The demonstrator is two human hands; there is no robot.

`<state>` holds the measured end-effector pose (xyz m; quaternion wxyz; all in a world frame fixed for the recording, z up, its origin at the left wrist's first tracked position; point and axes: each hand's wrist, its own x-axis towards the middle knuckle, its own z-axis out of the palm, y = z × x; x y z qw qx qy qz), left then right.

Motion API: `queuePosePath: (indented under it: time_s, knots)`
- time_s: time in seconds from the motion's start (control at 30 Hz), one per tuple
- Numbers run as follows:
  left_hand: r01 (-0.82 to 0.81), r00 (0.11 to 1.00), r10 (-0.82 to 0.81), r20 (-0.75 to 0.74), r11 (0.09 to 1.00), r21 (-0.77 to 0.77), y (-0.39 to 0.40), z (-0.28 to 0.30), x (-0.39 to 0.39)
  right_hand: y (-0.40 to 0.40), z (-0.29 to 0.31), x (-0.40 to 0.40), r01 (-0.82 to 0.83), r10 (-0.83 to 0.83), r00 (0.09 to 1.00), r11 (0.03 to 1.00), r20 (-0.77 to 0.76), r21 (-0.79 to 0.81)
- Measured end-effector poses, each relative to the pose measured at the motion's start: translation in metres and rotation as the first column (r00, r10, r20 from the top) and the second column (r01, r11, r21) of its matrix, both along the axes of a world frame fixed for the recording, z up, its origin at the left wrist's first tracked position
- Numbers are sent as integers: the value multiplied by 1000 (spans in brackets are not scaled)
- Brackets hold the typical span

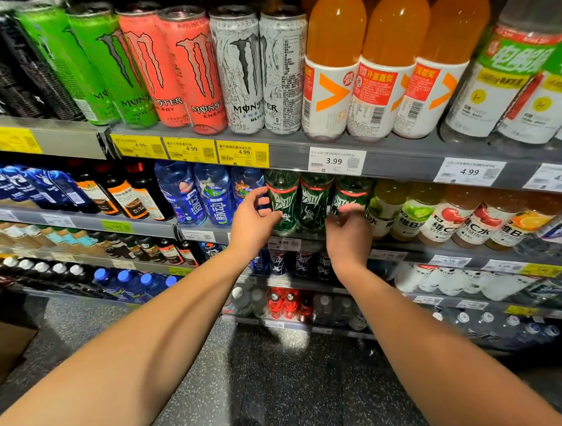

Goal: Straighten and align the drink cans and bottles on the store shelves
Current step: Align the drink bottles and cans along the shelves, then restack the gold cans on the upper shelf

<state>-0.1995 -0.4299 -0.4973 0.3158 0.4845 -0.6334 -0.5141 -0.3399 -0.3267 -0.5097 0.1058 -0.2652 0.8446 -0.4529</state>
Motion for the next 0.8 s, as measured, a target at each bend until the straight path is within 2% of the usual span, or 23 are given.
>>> queuePosePath:
  time_s: [0.1,0.2,0.33,0.43,0.57,0.7,0.8]
  knots:
    - [13,1000,-13,0,1000,-6,5,10,7,1,18,17,-75,77,997,991,11,-110]
    - [32,999,-32,12,999,-5,11,26,13,3,38,31,-149,147,989,980,-22,-135]
    - [48,999,-48,12,999,16,22,53,24,11,66,45,-234,218,966,966,-137,-114]
    - [49,997,-48,-56,999,20,31,85,32,18,99,59,-282,226,938,939,-264,-196]
    - [49,989,-58,-138,996,-68,36,143,43,17,166,65,-338,323,940,925,-110,-174]
    - [77,976,-107,-191,984,-158,34,212,53,11,234,71,-426,404,904,853,-136,-302]
    - [58,967,-110,-231,973,-223,29,260,58,0,276,79,-411,365,912,815,-188,-408]
